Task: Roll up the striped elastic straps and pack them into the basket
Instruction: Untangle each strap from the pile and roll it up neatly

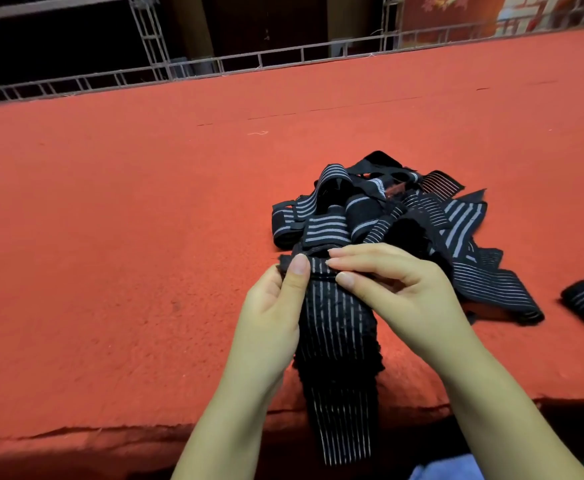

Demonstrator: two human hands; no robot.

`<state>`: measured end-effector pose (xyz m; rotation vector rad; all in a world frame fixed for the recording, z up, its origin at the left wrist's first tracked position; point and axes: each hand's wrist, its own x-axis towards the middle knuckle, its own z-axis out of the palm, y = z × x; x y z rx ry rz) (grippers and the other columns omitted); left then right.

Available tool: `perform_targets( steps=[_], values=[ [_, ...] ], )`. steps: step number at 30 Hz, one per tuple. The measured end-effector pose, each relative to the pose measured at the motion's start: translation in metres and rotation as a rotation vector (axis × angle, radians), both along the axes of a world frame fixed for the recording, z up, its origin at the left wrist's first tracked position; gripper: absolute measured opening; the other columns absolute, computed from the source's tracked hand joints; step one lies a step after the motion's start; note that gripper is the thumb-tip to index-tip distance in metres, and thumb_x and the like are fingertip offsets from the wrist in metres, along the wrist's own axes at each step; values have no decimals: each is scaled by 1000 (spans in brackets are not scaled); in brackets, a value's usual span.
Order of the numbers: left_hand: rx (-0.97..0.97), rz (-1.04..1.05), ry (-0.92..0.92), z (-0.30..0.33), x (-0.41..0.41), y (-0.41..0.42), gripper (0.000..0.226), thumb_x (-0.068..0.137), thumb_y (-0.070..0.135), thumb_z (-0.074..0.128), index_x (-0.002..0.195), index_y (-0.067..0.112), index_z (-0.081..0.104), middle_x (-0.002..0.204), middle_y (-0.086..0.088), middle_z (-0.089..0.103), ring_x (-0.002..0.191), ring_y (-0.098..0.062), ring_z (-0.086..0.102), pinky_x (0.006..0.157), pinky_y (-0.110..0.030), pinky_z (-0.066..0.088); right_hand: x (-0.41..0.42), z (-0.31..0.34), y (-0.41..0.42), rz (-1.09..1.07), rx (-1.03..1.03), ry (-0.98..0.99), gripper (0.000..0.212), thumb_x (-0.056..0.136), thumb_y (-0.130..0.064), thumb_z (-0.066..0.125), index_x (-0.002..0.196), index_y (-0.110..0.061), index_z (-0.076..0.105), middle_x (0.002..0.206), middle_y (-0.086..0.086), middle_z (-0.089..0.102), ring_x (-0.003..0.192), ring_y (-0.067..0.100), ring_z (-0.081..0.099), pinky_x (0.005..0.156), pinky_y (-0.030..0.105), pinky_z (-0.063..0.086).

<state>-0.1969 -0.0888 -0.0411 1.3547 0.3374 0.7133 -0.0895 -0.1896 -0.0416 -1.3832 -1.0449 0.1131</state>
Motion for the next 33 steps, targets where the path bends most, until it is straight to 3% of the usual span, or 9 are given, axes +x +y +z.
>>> perform_targets(
  steps=[3,7,10,13,17,20,24,27,33],
  values=[
    [56,-9,-12,-3,-1,1,32,86,35,49,102,13,66,92,3,75,85,-6,69,68,-15,50,0,3,0,66,-29,148,20,80,-6,73,88,-24,76,102,-11,73,92,-6,63,77,7,43],
    [83,-31,-17,-4,-3,5,23,88,26,58,104,12,65,93,2,75,87,-8,68,72,-18,51,0,2,-1,186,14,473,29,79,-5,66,103,-20,72,103,2,73,95,10,68,74,18,51],
    [108,-40,-2,-7,-4,9,21,88,21,62,106,12,66,98,0,75,92,-11,69,76,-22,52,1,5,-3,209,-35,550,31,83,1,65,109,-15,67,99,3,73,88,11,68,65,18,51],
    [125,-26,-3,-7,-4,12,21,84,20,59,102,15,67,97,0,75,93,-13,68,78,-24,52,-2,8,-6,211,-145,449,31,90,1,58,111,-21,66,100,-1,73,87,5,68,67,17,53],
    [140,-16,-18,-3,-5,14,16,82,18,61,91,24,73,93,2,74,90,-10,68,75,-22,51,-4,13,-8,140,-217,126,21,87,-9,65,101,-24,70,100,-10,73,94,3,67,81,16,51],
    [59,6,-39,-1,-2,8,14,85,22,67,97,18,72,97,-2,75,92,-14,70,76,-24,53,-4,15,-3,65,-122,143,14,85,-13,70,93,-25,73,93,-9,74,88,4,68,79,18,51],
    [15,22,-1,-2,2,-1,31,83,35,61,105,14,68,102,-7,75,95,-18,70,80,-28,56,-5,15,5,-10,21,215,15,83,-14,68,88,-27,74,90,-9,75,87,6,69,79,20,51],
    [19,75,10,1,2,-6,24,86,38,67,95,16,70,94,-6,76,86,-18,71,74,-29,57,-5,15,7,-93,48,176,14,82,-18,68,92,-26,74,92,-10,75,90,5,69,83,22,51],
    [12,88,-37,17,-1,-9,25,76,37,64,77,14,73,77,-9,73,68,-18,66,59,-30,54,-11,19,5,-181,84,39,19,82,-16,70,91,-32,73,91,-19,73,92,-3,66,82,12,46]
  ],
)
